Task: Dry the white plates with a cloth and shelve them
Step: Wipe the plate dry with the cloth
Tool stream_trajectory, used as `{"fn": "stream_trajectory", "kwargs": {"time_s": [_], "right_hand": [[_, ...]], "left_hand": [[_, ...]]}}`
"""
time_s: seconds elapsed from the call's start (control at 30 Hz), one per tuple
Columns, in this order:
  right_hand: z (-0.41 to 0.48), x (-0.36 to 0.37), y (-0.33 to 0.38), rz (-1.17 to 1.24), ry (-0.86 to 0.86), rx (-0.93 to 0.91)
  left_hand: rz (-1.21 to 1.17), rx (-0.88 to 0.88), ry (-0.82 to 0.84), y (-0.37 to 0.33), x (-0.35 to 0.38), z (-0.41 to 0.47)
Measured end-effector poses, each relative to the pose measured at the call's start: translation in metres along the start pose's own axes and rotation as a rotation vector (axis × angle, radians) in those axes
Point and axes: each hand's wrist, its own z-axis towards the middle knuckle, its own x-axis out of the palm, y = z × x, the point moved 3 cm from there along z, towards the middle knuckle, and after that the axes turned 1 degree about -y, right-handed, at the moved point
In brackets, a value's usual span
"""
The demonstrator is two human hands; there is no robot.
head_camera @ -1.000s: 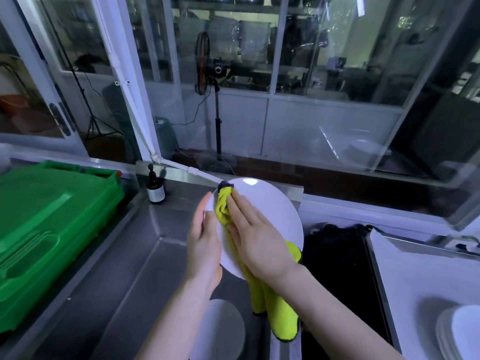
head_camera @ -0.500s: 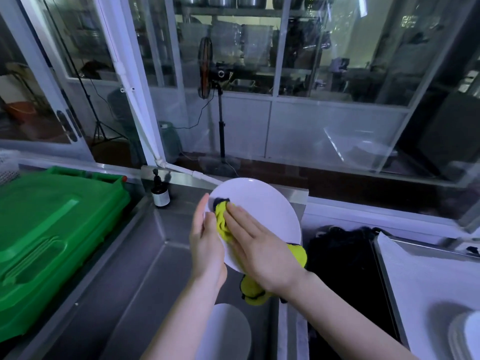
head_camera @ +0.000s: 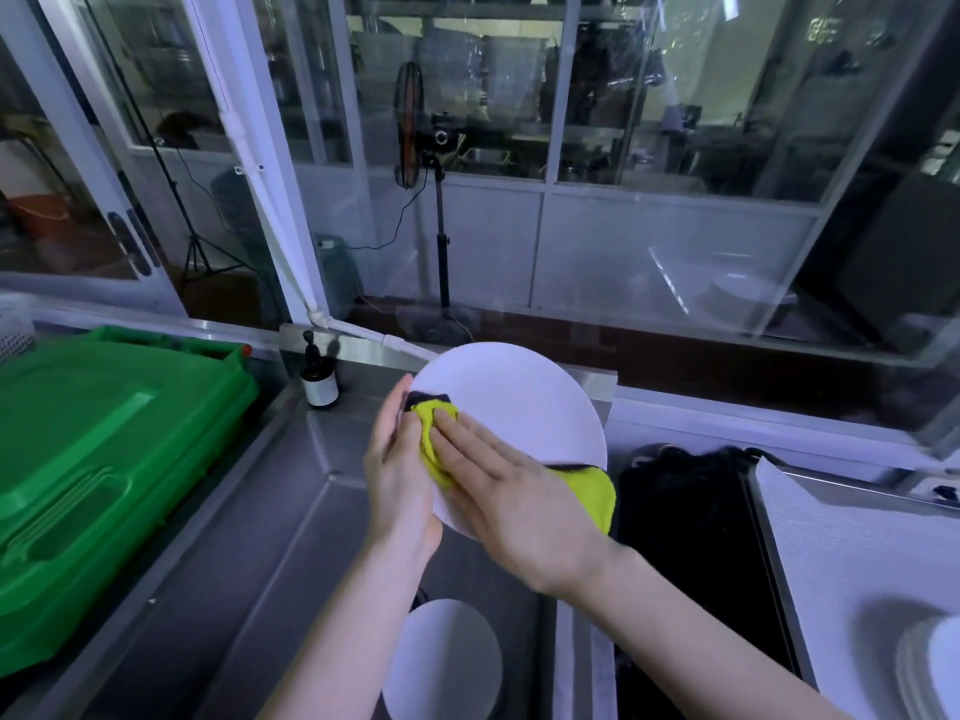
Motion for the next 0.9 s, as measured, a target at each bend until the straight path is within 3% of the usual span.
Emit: {"fn": "stream_trajectory", "kwargs": {"time_s": [0.17,0.4,0.7,0.9], "right_hand": [[-0.034,0.001,-0.004,0.018,0.07,0.018],[-0.008,-0.002,-0.064,-0.033,-0.019,0.346],[0.015,0.001,-0.008,0.069,0.065,-0.088],[-0.031,0.004,-0.013,-0.013,0.003,-0.036]], "left_hand": [[-0.005,0.002,-0.045,-0.008,-0.014,0.002],[0.1,0.019,0.0,-0.009,-0.025,-0.009],[-0.011,0.007,0.055,-0.012,-0.02,0.001],[0.008,0.041,0.033,-0.022,-0.031,0.007]]}}
